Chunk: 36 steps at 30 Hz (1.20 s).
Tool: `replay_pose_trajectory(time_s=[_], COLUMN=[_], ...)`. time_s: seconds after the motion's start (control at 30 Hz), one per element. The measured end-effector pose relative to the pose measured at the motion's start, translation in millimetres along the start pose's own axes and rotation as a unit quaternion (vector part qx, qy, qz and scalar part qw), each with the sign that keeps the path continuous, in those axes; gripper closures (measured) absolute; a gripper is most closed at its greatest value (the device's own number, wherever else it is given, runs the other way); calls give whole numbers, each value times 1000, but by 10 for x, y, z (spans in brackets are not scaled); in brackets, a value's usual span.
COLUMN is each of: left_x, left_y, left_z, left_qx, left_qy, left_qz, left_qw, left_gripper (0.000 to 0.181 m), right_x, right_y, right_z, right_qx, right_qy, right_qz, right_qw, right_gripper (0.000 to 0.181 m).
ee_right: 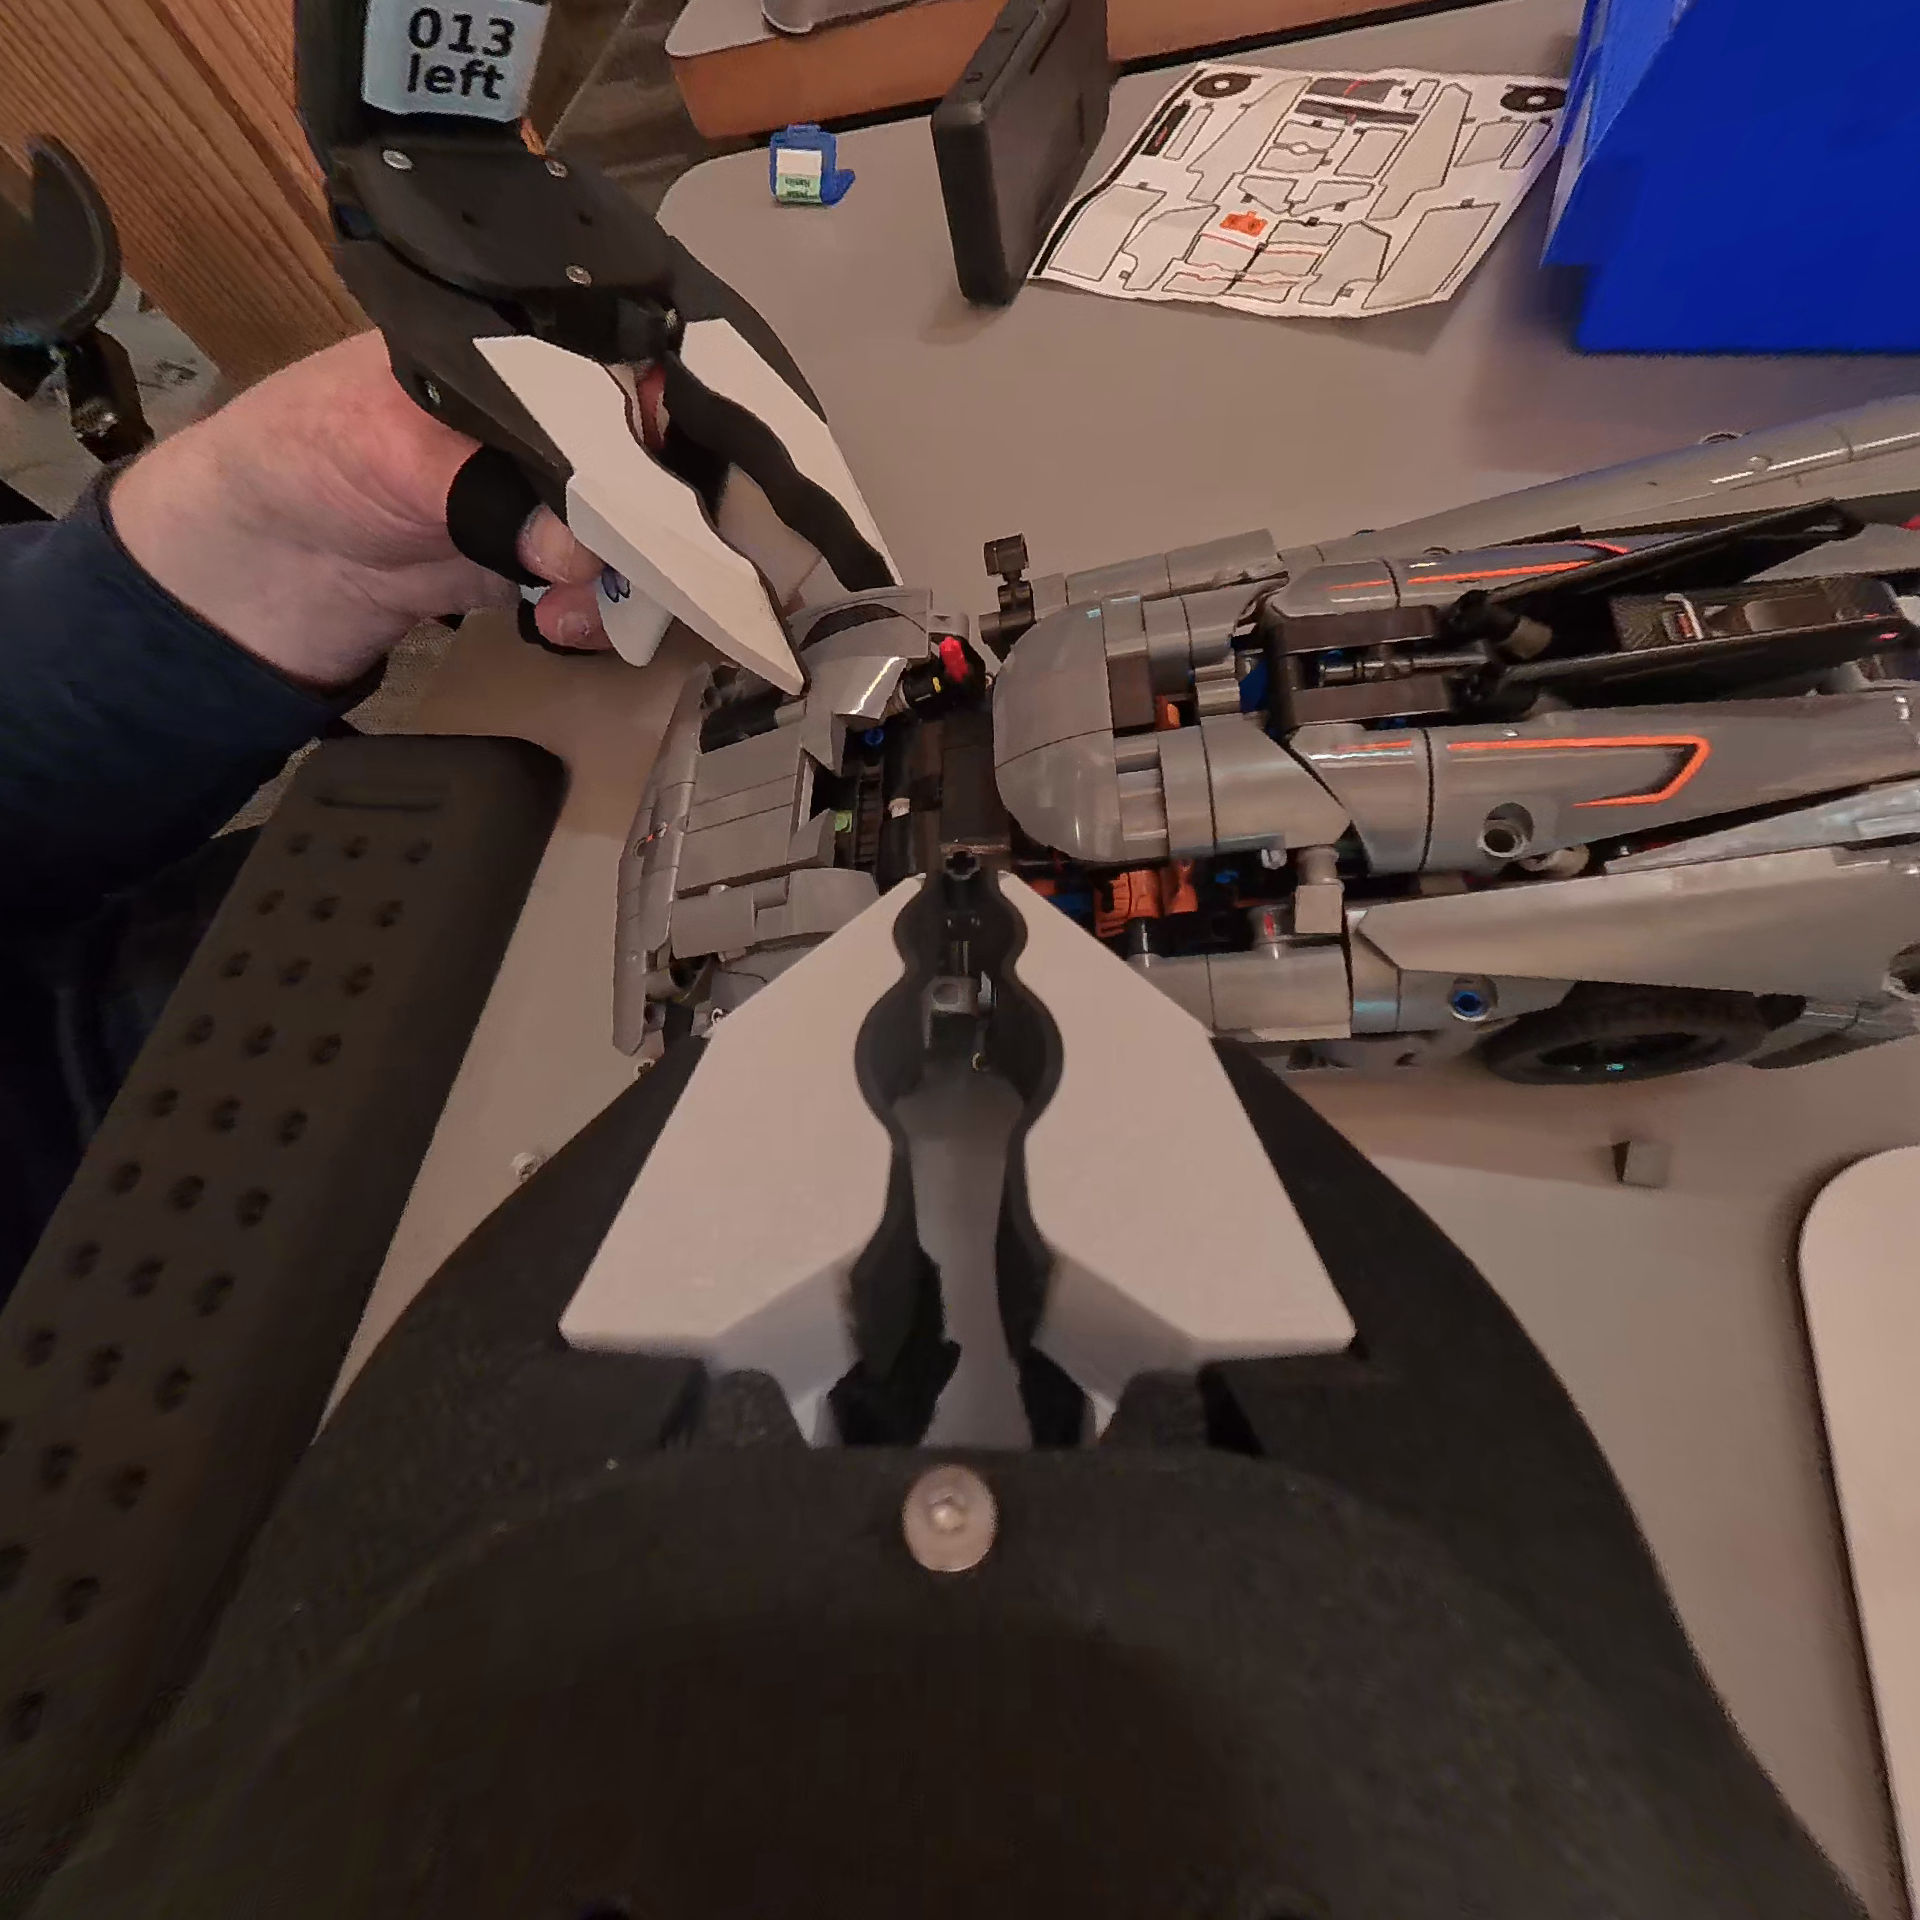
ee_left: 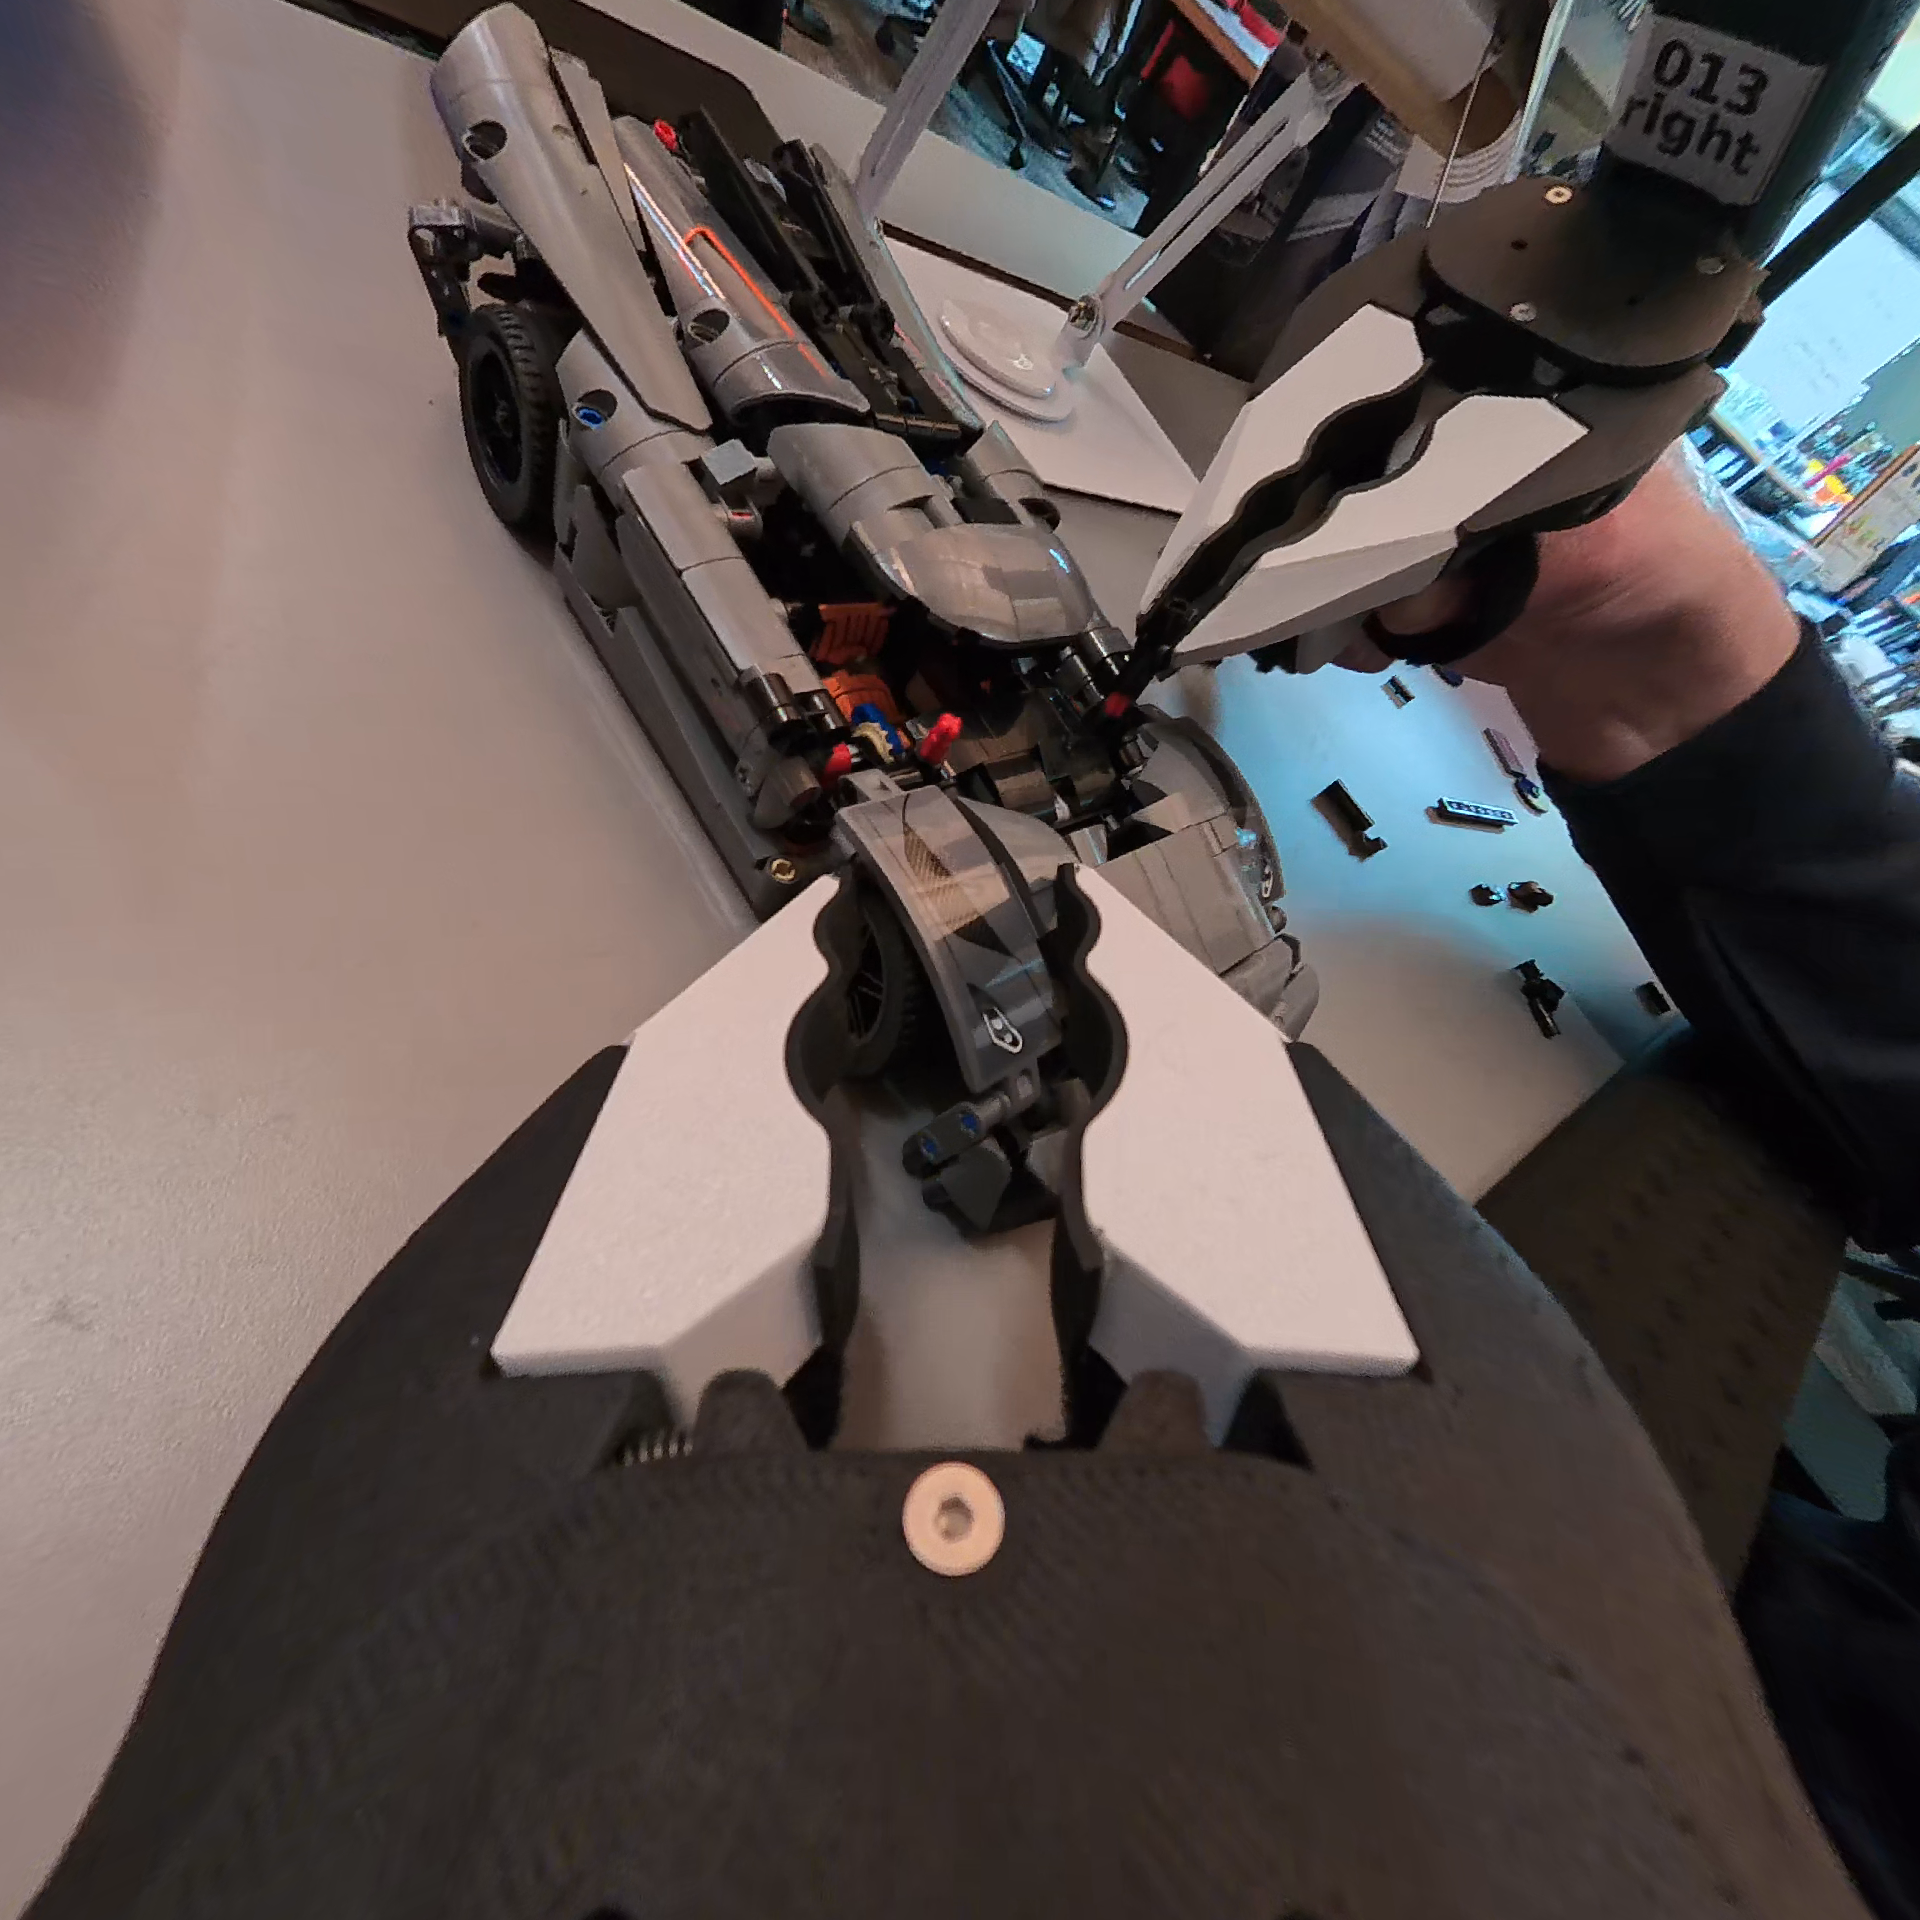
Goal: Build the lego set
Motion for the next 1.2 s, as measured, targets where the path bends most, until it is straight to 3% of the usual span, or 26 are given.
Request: replay_pose_trajectory(time_s=[0.83,1.2], left_x=[33,34], left_y=[-2,2], left_z=[-12,-9], left_qx=[6,7], left_qy=[-23,-20], left_qz=[39,36], left_qw=[999,999], left_gripper=[149,148], right_x=[-2,28], right_y=[5,57], right_z=[1,-46], right_qx=[-18,38], right_qy=[-35,-22], right_qz=[1,27], right_qw=[999,999], right_gripper=[176,177])
Point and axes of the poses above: each gripper's, where its closed fingertips meet, y out along the fingers, z out of its underside, x = y × z across the jaws, the point moved 4 cm from there along -y, back along the fingers, and after that the axes turned 1 degree about -y, right-handed, at the moved point
